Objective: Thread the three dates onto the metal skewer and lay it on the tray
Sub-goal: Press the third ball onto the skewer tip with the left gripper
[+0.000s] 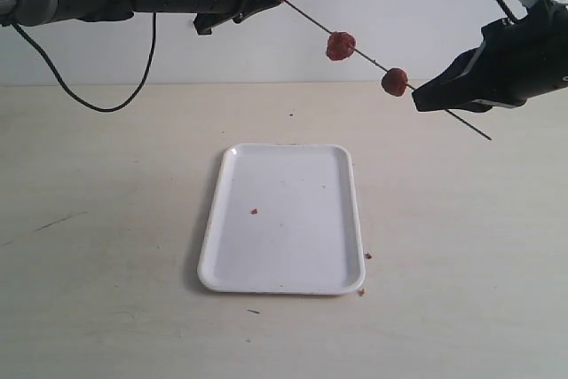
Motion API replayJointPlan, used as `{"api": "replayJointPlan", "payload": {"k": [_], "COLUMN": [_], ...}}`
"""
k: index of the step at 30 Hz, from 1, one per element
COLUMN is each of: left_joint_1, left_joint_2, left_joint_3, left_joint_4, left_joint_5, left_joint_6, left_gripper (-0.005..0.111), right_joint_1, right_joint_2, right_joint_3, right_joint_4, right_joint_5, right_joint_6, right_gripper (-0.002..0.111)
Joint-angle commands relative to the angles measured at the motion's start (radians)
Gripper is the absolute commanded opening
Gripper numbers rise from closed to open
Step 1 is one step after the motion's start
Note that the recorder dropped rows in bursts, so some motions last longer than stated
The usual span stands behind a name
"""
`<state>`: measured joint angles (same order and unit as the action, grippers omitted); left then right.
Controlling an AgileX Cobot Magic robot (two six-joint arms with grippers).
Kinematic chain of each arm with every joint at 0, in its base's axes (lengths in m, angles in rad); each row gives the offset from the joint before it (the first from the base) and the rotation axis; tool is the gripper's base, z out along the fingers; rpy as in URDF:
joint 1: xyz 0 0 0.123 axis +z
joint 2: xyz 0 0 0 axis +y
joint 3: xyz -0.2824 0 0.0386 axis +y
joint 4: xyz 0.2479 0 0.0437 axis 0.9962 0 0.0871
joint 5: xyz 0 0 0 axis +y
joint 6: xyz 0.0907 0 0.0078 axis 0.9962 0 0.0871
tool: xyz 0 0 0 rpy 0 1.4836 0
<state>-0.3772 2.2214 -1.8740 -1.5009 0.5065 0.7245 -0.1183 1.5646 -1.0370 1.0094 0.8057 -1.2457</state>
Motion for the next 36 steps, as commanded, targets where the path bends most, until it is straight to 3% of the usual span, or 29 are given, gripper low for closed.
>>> {"api": "replayJointPlan", "payload": {"k": [1,29,36], "left_joint_1": [-0.002,-0.002,-0.004], "left_joint_2": [0.008,0.008,0.008], "left_joint_3": [0.001,0.001,0.001], "left_joint_4": [0.003,-0.036,-0.036], "left_joint_5": [-0.008,0.084,0.113], "left_joint_6": [0.003,-0.004,-0.004], "left_gripper": [0.029,0.029,0.029], "right_joint_1": [-0.006,-0.006,-0.006], "right_joint_2": [-0.017,-0.015,-0.013], "right_joint_3": [0.006,0.006,0.006], "right_joint_4": [0.001,-0.034,0.052], "right_joint_5": [0.007,-0.069,-0.095], "right_joint_6": [-0.002,0.028,0.018], "right_gripper": [0.0,0.0,0.0]}}
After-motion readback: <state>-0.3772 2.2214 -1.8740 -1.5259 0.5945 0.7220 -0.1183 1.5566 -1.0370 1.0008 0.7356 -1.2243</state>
